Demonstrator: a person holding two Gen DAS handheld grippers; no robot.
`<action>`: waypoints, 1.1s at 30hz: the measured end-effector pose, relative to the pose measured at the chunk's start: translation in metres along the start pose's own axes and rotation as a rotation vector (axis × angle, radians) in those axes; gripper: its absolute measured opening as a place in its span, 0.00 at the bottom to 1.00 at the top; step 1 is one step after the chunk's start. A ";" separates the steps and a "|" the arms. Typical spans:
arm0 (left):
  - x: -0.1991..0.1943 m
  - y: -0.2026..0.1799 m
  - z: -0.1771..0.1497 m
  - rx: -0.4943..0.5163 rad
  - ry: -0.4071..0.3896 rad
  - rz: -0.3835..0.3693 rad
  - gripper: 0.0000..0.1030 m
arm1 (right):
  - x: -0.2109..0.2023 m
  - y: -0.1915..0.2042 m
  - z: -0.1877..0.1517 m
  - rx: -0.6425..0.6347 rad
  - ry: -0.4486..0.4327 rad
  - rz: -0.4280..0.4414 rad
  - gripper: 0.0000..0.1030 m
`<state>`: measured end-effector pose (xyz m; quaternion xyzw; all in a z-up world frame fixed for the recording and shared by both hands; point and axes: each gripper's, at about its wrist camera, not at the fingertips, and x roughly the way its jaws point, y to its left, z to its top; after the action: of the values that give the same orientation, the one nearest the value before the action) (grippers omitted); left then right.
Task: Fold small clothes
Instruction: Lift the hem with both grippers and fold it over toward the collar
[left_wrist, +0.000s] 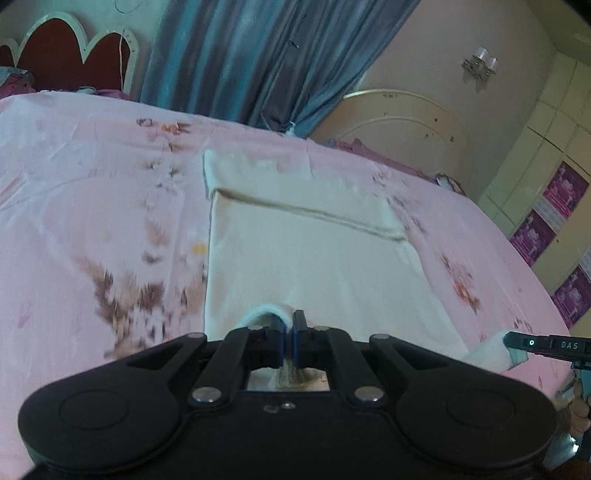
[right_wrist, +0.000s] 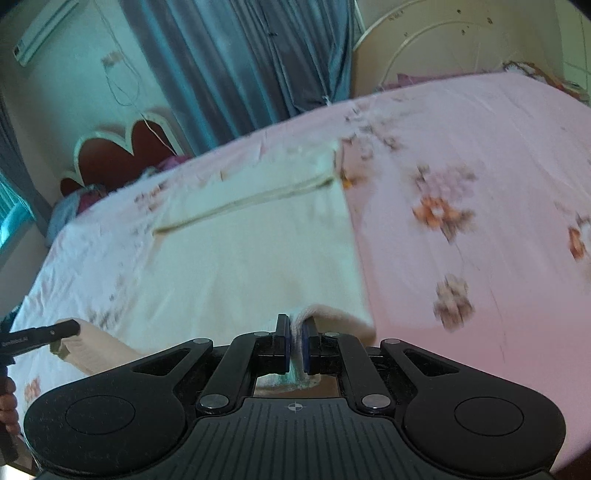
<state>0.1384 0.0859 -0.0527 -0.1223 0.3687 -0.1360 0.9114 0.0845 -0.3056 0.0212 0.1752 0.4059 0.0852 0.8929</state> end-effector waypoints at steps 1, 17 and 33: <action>0.006 0.000 0.006 -0.005 -0.006 0.003 0.04 | 0.005 0.000 0.007 -0.003 -0.006 0.006 0.05; 0.103 0.002 0.100 -0.028 -0.110 0.053 0.04 | 0.117 -0.021 0.126 -0.012 -0.057 0.044 0.05; 0.197 0.021 0.169 -0.083 -0.112 0.145 0.04 | 0.231 -0.056 0.211 0.112 -0.008 0.056 0.05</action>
<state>0.3973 0.0600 -0.0677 -0.1402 0.3302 -0.0472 0.9323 0.3960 -0.3409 -0.0327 0.2365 0.4012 0.0867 0.8807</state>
